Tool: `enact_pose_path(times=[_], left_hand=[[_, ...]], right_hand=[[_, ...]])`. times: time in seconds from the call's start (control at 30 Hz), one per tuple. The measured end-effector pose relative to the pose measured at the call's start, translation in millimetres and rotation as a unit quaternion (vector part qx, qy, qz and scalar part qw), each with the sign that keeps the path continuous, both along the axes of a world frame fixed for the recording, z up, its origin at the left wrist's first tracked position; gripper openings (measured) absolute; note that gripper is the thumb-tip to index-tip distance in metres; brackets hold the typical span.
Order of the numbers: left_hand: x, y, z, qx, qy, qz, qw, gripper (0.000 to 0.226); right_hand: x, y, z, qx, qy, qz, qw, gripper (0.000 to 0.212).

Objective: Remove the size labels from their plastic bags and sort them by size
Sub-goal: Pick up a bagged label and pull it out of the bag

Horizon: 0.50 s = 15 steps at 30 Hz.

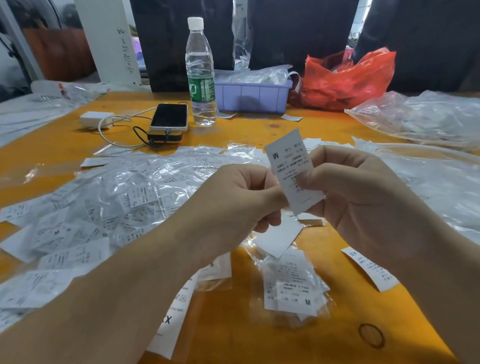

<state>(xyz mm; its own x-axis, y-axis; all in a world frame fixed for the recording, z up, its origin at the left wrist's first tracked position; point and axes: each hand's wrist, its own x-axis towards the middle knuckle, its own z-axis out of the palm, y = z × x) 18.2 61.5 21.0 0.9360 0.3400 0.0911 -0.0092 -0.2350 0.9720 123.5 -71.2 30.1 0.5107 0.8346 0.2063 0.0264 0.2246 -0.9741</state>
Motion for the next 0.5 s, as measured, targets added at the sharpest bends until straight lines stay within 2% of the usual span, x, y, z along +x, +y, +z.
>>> enact_pose_path(times=[0.13,0.23,0.33,0.4,0.5], left_hand=[[0.1,-0.1,-1.0,-0.003,0.014,-0.006,1.000,0.025],[-0.2,-1.3,-0.7,-0.006,0.029,-0.008,1.000,0.022],[0.5,-0.6,0.3,-0.011,0.026,0.014,1.000,0.012],[0.9,2.1,1.2,-0.016,0.014,0.035,0.999,0.013],[0.5,3.9,3.1,-0.015,-0.004,0.052,0.999,0.020]], right_hand=[[0.2,0.1,-0.4,-0.007,-0.020,-0.037,0.999,0.011],[0.1,-0.4,-0.7,-0.020,-0.043,-0.062,0.997,0.011],[-1.5,-0.1,0.1,-0.030,-0.062,-0.087,0.994,0.024],[-2.0,0.4,0.1,-0.037,-0.079,-0.091,0.992,0.031],[-2.4,1.0,-0.4,-0.045,-0.094,-0.082,0.991,0.020]])
